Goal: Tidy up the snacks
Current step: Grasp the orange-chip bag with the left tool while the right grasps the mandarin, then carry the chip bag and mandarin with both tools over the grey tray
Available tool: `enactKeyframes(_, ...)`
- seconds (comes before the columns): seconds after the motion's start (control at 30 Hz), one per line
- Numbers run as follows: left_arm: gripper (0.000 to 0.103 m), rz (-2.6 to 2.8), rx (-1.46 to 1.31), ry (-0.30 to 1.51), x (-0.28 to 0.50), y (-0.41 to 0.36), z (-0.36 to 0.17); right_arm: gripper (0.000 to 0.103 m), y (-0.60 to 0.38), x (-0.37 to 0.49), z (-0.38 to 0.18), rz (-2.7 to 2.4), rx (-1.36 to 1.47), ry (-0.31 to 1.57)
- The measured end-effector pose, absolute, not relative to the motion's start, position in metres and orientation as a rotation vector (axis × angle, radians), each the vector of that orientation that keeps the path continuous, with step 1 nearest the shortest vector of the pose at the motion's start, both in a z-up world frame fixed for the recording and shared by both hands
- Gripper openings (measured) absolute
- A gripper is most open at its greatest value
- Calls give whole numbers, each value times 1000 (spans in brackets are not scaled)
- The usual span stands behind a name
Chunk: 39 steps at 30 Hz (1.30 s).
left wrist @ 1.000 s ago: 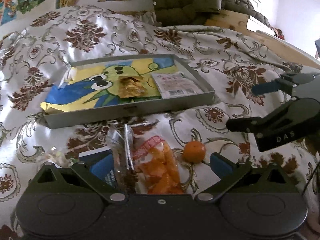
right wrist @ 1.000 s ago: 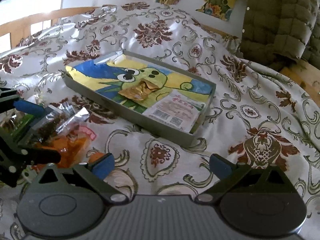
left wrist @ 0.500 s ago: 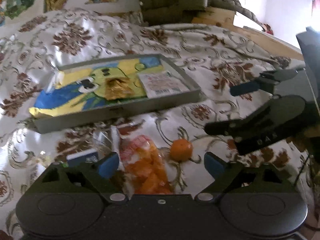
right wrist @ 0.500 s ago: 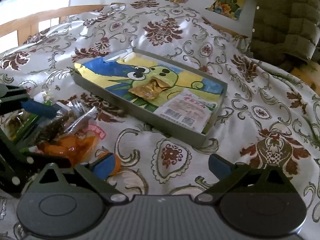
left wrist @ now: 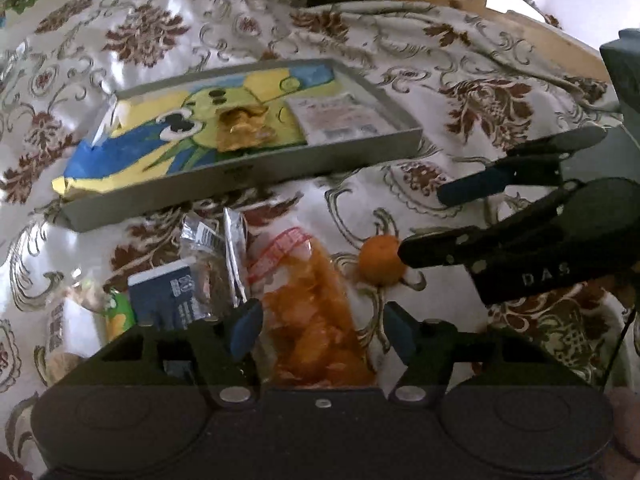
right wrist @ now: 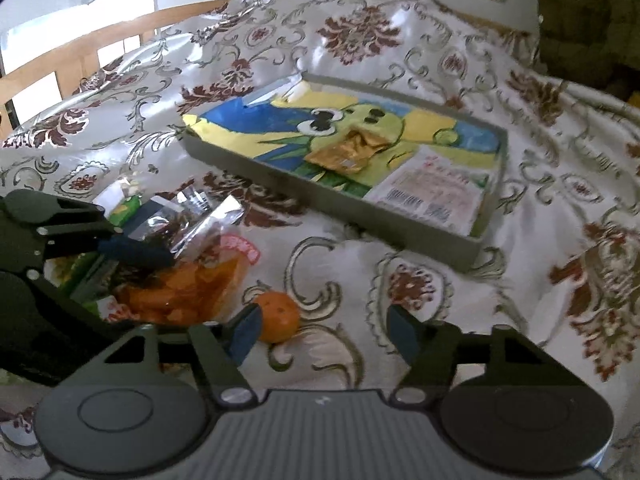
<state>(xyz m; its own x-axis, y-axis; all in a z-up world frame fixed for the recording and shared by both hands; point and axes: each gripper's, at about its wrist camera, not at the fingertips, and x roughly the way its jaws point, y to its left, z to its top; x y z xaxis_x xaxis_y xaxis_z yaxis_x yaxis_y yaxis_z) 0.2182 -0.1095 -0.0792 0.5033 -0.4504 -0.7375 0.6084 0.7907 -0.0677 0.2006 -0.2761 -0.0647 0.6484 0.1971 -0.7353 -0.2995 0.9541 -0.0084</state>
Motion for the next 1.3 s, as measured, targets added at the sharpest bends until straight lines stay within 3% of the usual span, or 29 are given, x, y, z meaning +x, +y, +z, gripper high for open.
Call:
enactKeyframes(0.1, 67, -640, 232, 826, 219, -112, -81, 62, -270, 204, -72, 302, -141, 841)
enactKeyframes(0.23, 53, -608, 311, 822, 218, -117, -83, 60, -266, 207, -76, 322, -128, 851)
enactKeyframes(0.8, 53, -651, 385, 785, 209, -123, -88, 37, -247, 205, -83, 350, -150, 854)
enactKeyframes(1.3, 45, -639, 272, 783, 207, -116, -76, 35, -260, 204, -63, 299, -96, 795)
